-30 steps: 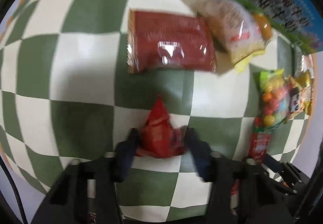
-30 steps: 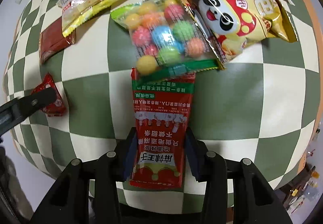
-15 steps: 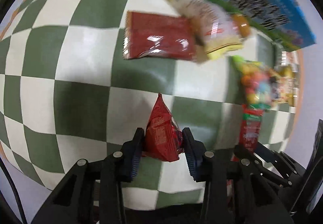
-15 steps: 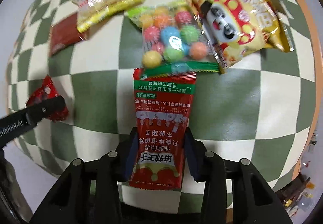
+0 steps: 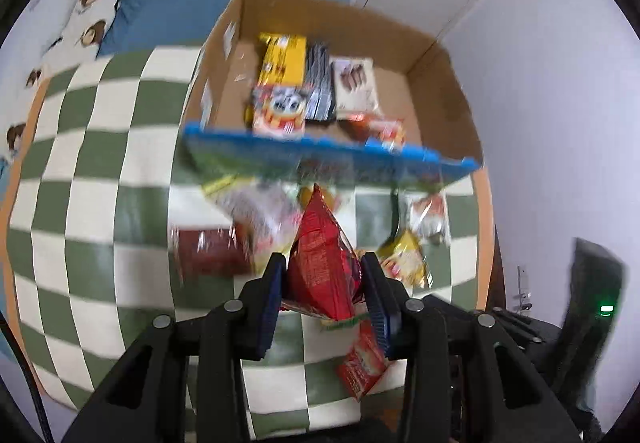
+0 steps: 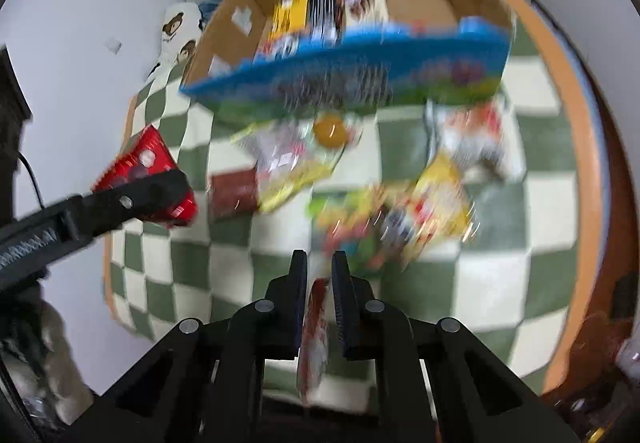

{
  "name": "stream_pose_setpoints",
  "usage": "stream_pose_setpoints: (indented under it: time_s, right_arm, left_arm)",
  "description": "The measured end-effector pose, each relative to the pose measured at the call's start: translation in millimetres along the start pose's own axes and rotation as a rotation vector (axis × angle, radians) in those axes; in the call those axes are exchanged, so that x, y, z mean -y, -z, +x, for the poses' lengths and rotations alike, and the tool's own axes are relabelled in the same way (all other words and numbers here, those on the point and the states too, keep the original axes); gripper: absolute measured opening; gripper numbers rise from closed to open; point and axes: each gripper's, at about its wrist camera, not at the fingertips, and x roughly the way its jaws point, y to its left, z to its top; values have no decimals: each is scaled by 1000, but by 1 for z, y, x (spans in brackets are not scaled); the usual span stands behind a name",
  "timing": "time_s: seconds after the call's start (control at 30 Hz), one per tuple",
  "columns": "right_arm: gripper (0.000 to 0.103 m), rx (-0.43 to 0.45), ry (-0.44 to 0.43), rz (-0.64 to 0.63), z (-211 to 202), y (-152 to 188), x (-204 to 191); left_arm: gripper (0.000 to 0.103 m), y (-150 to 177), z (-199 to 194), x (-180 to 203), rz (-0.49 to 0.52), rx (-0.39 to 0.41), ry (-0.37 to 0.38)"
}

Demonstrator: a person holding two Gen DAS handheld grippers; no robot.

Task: Organize snacks
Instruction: 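Carry both red packets into the box and release them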

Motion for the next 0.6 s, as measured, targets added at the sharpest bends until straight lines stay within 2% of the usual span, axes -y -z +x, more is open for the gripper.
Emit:
stream_pose_setpoints:
  time_s: [0.07, 0.13, 0.2, 0.27, 0.47, 0.53, 0.6]
  right_arm:
    - [15, -44, 8, -13, 10, -12, 5]
    - [25, -128, -3, 32, 26, -12, 18]
    - [53, -193, -22, 71, 43, -4, 32]
    - [61, -238, -27, 94, 63, 11, 38]
    - [61, -266, 76, 175, 115, 45, 57]
    - [62, -274, 76, 217, 134, 51, 60]
    - [61, -263, 116, 200, 140, 51, 55]
  left_arm:
    - [36, -6, 4, -4, 9, -9, -18]
    - [36, -2, 17, -11, 9, -34, -39]
    - [36, 10, 38, -21, -6, -75, -67]
    - [36, 26, 57, -34, -41, -125, -85]
    - [36, 62, 107, -68, -130, -227, -117]
    - [36, 68, 114, -73, -139, -236, -126]
    - [36, 71, 118, -76, -140, -244, -127]
